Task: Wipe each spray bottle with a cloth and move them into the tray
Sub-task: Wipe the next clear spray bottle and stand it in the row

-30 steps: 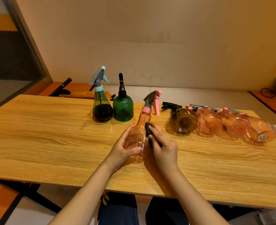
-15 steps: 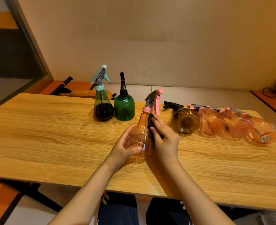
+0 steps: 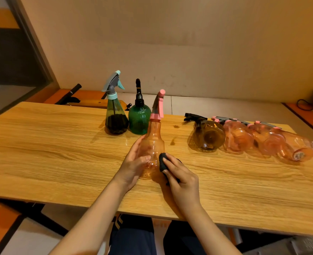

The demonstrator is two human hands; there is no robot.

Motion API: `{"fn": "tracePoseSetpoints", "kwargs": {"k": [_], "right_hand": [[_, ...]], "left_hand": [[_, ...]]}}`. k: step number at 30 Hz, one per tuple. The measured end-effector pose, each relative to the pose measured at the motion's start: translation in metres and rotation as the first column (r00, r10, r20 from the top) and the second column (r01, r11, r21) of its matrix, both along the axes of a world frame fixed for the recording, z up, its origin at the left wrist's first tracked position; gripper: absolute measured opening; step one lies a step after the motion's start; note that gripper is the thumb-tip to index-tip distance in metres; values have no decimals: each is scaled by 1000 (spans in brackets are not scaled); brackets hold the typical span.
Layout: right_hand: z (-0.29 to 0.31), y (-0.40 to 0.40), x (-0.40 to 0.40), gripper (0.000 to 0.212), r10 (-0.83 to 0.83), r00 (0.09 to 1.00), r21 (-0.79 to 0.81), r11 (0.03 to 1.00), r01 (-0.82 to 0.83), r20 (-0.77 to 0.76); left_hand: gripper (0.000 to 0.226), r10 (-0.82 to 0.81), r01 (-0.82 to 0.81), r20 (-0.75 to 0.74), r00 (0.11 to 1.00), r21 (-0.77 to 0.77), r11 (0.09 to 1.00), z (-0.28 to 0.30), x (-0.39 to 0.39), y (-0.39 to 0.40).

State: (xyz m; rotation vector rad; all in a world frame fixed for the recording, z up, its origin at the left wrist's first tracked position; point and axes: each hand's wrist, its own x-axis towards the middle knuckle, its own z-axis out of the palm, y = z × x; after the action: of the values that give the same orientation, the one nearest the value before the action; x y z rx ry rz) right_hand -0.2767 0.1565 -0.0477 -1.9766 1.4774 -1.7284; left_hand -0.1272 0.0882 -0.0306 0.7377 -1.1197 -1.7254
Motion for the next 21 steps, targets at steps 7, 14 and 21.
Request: {"fn": "tracePoseSetpoints", "kwargs": {"k": [7,14,21], "right_hand": [[2,3,1,37,10,1000,5,1000,-10,12],[4,4,1,38,10,999,23,1000,-10,32],[3,2,0,42,-27,999,19,999,27,44]], "left_hand": [[109,-38,41,-56,998,58,997,4,1,1],[87,-50,54,-62,997,66,996,3,2,2],[103,-47,54,-73,996,91,994,3,2,0]]}}
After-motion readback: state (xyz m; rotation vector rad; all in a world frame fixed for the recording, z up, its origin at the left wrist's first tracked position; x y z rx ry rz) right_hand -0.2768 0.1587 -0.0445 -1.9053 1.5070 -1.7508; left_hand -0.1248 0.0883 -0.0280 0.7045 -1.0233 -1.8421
